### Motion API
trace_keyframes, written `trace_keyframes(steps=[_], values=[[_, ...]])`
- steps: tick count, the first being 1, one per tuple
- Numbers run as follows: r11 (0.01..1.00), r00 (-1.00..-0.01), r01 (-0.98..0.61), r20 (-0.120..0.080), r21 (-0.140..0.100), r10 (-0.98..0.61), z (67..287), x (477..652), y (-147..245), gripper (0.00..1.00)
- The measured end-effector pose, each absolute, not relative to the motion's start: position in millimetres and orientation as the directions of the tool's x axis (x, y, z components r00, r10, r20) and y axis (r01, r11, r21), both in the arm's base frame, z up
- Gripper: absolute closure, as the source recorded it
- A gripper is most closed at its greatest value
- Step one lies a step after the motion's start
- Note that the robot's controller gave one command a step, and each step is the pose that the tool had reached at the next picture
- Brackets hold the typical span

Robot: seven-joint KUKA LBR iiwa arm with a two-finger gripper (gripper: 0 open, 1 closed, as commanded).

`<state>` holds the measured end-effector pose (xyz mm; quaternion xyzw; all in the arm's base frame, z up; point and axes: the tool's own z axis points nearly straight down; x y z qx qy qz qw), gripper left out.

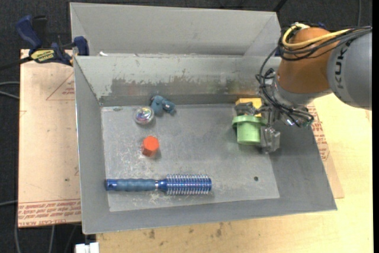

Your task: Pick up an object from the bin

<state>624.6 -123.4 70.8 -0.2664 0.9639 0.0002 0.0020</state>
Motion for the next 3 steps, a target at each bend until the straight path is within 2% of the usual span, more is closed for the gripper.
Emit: trace_keyframes(steps=[1, 2, 3], values=[[0.858, -0.858, -0.513, -0.005, -0.002, -0.513, 72.8, 625.5, -124.2, 1.00], [0.866, -0.866, -0.500, -0.009, -0.007, -0.500, 191.4, 609.9, -128.1, 1.00], [0.869, -0.869, -0.495, -0.010, -0.007, -0.495, 301.4, 586.4, -113.1, 1.00]])
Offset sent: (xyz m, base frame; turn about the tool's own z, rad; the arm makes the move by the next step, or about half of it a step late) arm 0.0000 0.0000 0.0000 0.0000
